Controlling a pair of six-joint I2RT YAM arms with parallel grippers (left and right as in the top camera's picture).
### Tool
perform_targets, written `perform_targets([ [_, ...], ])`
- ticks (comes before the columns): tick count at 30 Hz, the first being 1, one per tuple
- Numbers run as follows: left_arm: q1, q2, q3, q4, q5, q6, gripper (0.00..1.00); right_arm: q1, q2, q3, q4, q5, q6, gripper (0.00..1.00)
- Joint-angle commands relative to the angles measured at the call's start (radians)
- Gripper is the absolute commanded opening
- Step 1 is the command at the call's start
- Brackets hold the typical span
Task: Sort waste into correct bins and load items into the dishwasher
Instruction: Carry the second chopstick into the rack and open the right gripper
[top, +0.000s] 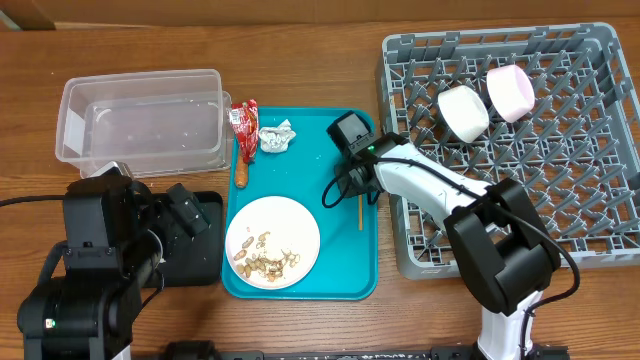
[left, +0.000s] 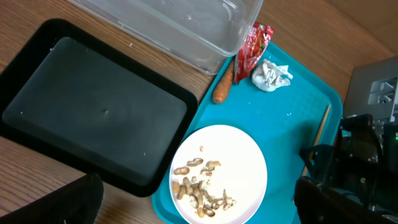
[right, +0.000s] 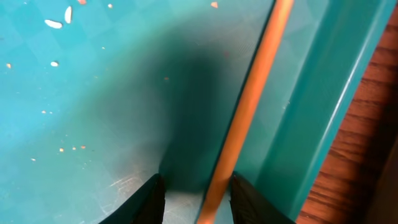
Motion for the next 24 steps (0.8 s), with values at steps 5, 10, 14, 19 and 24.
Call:
perform_targets([
  [5, -0.005, -0.001, 0.014, 0.001, 0.004, -0.013, 1.00, 0.038, 0.029, 0.092, -0.109, -0.006, -0.021, 0.11],
  [10, -0.005, -0.001, 0.014, 0.002, 0.004, -0.013, 1.00, 0.062, 0.015, 0.265, -0.269, -0.008, -0.012, 0.04],
  [14, -0.005, -0.001, 0.014, 0.002, 0.004, -0.013, 1.00, 0.060, -0.018, 0.420, -0.361, -0.006, -0.013, 0.04],
  [19, -0.005, -0.001, 0.014, 0.002, 0.004, -0.013, 1.00, -0.016, -0.063, 0.563, -0.447, -0.006, -0.012, 0.04],
  [24, -0.005, -0.001, 0.014, 0.002, 0.004, -0.013, 1.00, -0.171, -0.079, 0.577, -0.495, -0.007, -0.013, 0.04],
])
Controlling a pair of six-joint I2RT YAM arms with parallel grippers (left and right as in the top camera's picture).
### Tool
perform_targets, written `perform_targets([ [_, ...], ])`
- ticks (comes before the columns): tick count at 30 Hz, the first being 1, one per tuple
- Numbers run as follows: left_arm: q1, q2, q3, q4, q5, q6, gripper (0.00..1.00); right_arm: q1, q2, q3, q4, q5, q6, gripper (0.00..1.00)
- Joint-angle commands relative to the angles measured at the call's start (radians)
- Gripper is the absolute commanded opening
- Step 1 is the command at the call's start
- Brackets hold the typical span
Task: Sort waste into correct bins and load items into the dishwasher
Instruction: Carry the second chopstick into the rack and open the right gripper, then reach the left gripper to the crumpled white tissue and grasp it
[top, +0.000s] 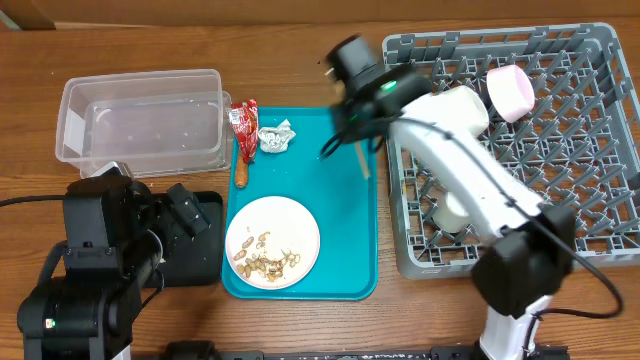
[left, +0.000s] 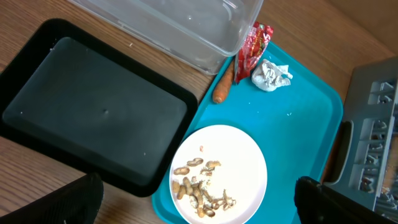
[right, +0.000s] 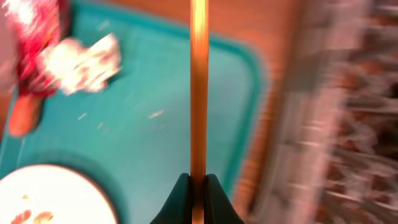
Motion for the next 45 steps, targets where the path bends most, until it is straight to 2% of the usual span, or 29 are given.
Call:
perform_targets([
  [1, -0.005, -0.001, 0.014, 0.002, 0.004, -0.013, 1.00, -0.114, -0.031, 0.009, -0.027, 0.008, -0.003, 0.04],
  [6, -0.005, -0.001, 0.014, 0.002, 0.004, -0.013, 1.00, -0.195, -0.031, -0.069, -0.038, 0.008, -0.069, 0.04],
  [12, -0.005, -0.001, 0.014, 0.002, 0.004, -0.013, 1.00, -0.192, -0.031, -0.175, -0.010, -0.018, -0.084, 0.04],
  [13, -0.005, -0.001, 0.014, 0.002, 0.004, -0.013, 1.00, -0.187, -0.031, -0.193, 0.002, -0.008, -0.084, 0.08],
  [15, -0.005, -0.001, 0.014, 0.002, 0.004, -0.013, 1.00, -0.181, -0.031, -0.209, 0.016, 0.052, -0.079, 0.36],
  [18, -0.005, -0.001, 0.014, 0.002, 0.004, -0.013, 1.00, -0.181, -0.047, -0.186, -0.002, 0.090, -0.048, 0.47],
  [29, -0.005, -0.001, 0.014, 0.002, 0.004, -0.013, 1.00, -0.154, -0.293, -0.146, -0.018, -0.137, -0.034, 0.53],
  [33, -0.005, -0.001, 0.014, 0.002, 0.004, -0.013, 1.00, -0.154, -0.307, -0.147, -0.009, -0.313, -0.034, 0.53],
  [37, -0.005, -0.001, 0.014, 0.001, 0.004, -0.013, 1.00, -0.154, -0.303, -0.158, -0.007, -0.327, -0.053, 0.56],
  [39, -0.005, -0.001, 0.014, 0.002, 0.004, -0.013, 1.00, -0.154, -0.303, -0.158, -0.009, -0.285, -0.052, 0.61],
  [41, -0.005, -0.001, 0.014, 0.002, 0.004, -0.013, 1.00, -0.158, -0.303, -0.158, -0.006, -0.272, -0.052, 0.73],
  [42, -0.005, -0.001, 0.014, 0.002, 0.004, -0.013, 1.00, -0.161, -0.303, -0.158, -0.005, -0.272, -0.050, 0.91],
  [43, -0.005, -0.001, 0.014, 0.001, 0.004, -0.013, 1.00, -0.164, -0.303, -0.158, -0.005, -0.272, -0.044, 1.00],
  [45, -0.005, -0.001, 0.014, 0.007, -0.010, -0.013, 1.00, -0.166, -0.303, -0.158, -0.003, -0.272, -0.033, 1.00],
])
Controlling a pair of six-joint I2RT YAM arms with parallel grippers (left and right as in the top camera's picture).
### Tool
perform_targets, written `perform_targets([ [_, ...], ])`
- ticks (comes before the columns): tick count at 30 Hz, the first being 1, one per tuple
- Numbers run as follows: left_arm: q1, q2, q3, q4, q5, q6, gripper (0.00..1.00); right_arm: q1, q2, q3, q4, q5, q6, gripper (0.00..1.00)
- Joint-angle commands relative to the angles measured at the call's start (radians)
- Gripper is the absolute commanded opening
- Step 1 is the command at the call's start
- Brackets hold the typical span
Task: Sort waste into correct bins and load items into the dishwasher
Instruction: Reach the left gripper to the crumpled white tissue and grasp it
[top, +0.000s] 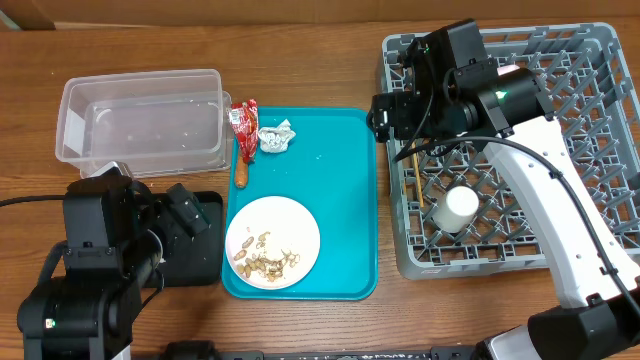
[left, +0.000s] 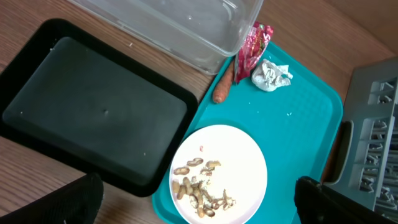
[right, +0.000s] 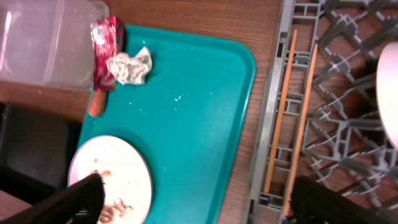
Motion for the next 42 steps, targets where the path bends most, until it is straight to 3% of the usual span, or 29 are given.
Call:
perform_targets([
  [1, -0.005, -0.001, 0.014, 0.010, -0.016, -0.013, 1.00, -0.005, 0.003, 0.001, 0.005, -0.006, 0.014, 1.00],
  [7, -0.005, -0.001, 0.014, 0.016, 0.026, -0.088, 1.00, -0.015, -0.031, 0.003, -0.024, -0.005, 0.014, 1.00],
  [10, -0.005, -0.001, 0.014, 0.011, 0.120, -0.103, 1.00, -0.029, -0.114, 0.003, -0.010, -0.005, 0.014, 1.00],
  [18, -0.008, 0.042, 0.012, 0.081, 0.205, -0.133, 1.00, -0.030, -0.365, 0.003, -0.005, 0.048, 0.015, 1.00],
  [22, -0.073, 0.158, 0.012, 0.132, 0.281, 0.075, 1.00, -0.029, -0.404, 0.003, -0.023, 0.048, 0.014, 1.00],
  [27, -0.231, 0.388, 0.012, 0.166, 0.142, 0.142, 0.97, -0.029, -0.403, 0.003, -0.022, 0.048, 0.014, 1.00],
  [30, -0.302, 0.517, 0.019, 0.250, 0.129, 0.206, 0.93, -0.029, -0.399, 0.002, -0.023, 0.048, 0.014, 1.00],
  [33, -0.357, 0.613, 0.035, 0.332, 0.018, 0.208, 0.93, -0.029, -0.398, 0.002, -0.022, 0.048, 0.014, 1.00],
  [37, -0.386, 0.698, 0.037, 0.457, -0.129, 0.209, 0.97, -0.029, -0.397, 0.002, -0.023, 0.048, 0.014, 1.00],
  [42, -0.382, 0.804, 0.037, 0.626, -0.143, 0.262, 0.97, -0.029, -0.397, 0.002, -0.023, 0.048, 0.014, 1.00],
])
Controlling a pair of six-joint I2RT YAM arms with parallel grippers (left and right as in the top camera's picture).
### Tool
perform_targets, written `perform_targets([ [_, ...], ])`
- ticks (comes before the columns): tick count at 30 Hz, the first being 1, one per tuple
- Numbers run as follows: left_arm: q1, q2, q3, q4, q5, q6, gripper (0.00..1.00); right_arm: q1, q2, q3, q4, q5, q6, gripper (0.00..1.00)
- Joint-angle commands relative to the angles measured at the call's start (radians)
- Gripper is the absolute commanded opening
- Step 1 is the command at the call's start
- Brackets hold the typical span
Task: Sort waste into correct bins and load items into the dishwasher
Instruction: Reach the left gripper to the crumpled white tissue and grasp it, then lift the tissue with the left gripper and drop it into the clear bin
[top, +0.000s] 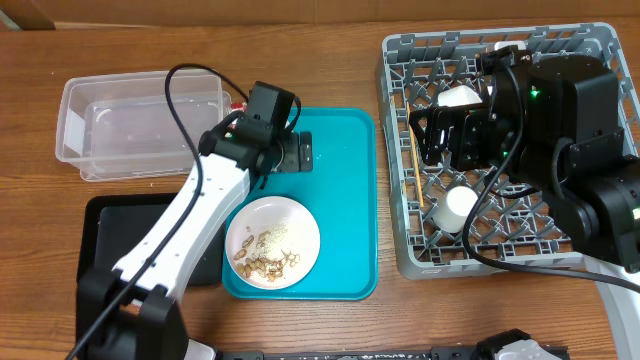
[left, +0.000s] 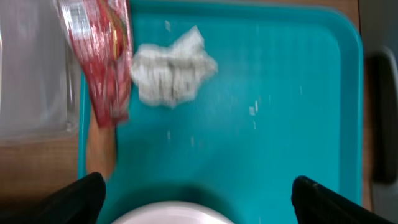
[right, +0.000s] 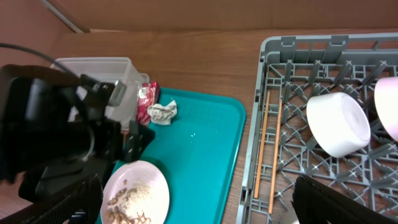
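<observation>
My left gripper (top: 288, 152) hangs open over the far left of the teal tray (top: 345, 200). Below it lie a crumpled white paper (left: 171, 73), a red wrapper (left: 102, 56) and an orange scrap (left: 99, 152). A white plate (top: 272, 240) with food scraps sits at the tray's front. Two chopsticks (right: 270, 146) lie in the left column of the grey rack (top: 600, 250). My right gripper (right: 199, 208) is open and empty, raised over the rack's left part. In the overhead view the left arm hides the paper.
A clear plastic bin (top: 140, 120) stands at the far left, a black bin (top: 100, 240) in front of it. The rack holds a white bowl (right: 339, 124), a pink bowl (right: 388, 106) and a white cup (top: 455, 205).
My left arm has gone from rest over the black bin to the tray's far left, above the paper and wrapper. My right gripper now sits farther right over the rack.
My right gripper's fingers stood either side of a chopstick at the tray's right edge. Then it held the chopstick up over the tray. Later that chopstick lay beside another in the rack and the gripper was open. Now the left arm is over the tray's waste.
</observation>
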Motion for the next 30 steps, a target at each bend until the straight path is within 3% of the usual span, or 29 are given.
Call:
perform_targets([
  [1, 0.002, 0.080, 0.026, 0.083, -0.073, 0.069, 0.97, -0.001, -0.012, 0.002, 0.002, 0.010, 0.004, 1.00],
  [6, 0.002, 0.210, 0.026, 0.204, -0.077, 0.095, 0.93, -0.001, -0.012, 0.002, 0.003, 0.010, 0.004, 1.00],
  [12, 0.002, 0.264, 0.027, 0.215, -0.080, 0.098, 0.87, -0.001, -0.012, 0.002, 0.003, 0.010, 0.004, 1.00],
  [23, 0.003, 0.243, 0.143, 0.057, -0.105, 0.113, 0.79, -0.001, -0.012, 0.002, 0.002, 0.010, 0.004, 1.00],
  [30, 0.010, 0.262, 0.174, 0.098, -0.116, 0.140, 0.85, -0.001, -0.012, 0.002, 0.003, 0.010, 0.004, 1.00],
])
